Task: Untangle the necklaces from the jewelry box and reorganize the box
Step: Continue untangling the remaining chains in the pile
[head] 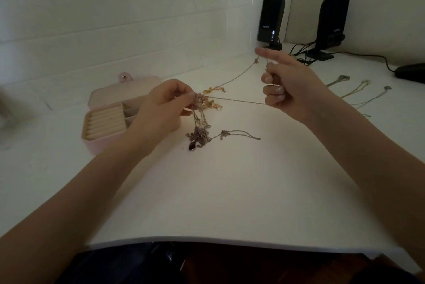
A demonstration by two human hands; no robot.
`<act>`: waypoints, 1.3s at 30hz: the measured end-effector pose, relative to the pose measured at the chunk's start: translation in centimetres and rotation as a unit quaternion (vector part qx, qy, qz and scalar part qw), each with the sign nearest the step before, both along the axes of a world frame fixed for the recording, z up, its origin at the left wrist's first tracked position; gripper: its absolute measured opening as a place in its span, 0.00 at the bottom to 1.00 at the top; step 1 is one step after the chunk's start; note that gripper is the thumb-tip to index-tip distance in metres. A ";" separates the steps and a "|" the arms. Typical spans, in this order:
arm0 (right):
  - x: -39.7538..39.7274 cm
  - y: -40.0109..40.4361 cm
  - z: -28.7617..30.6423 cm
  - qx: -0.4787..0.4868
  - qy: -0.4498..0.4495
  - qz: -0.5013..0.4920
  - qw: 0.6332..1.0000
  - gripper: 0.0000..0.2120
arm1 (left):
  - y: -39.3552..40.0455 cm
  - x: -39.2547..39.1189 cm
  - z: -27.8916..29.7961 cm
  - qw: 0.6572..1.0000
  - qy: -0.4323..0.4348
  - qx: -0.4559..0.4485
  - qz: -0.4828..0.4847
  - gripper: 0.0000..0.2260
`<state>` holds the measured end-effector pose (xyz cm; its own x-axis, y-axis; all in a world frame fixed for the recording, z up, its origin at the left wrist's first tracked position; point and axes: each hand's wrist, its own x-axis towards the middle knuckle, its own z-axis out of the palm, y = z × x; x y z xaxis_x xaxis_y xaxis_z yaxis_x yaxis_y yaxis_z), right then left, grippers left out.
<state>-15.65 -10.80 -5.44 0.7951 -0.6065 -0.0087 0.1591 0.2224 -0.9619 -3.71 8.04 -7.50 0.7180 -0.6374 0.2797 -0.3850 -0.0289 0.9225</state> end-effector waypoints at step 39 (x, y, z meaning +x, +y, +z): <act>0.6 2.5 -2.8 -0.598 0.310 -0.067 0.737 0.03 | -0.2 -0.7 -0.1 0.991 0.112 0.005 -0.078 0.05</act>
<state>-15.04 -8.28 -8.26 0.7954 -0.5480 0.2589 -0.4491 -0.8198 -0.3553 -4.41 7.87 -7.61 0.6545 -0.7467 0.1186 -0.1721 0.0056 0.9851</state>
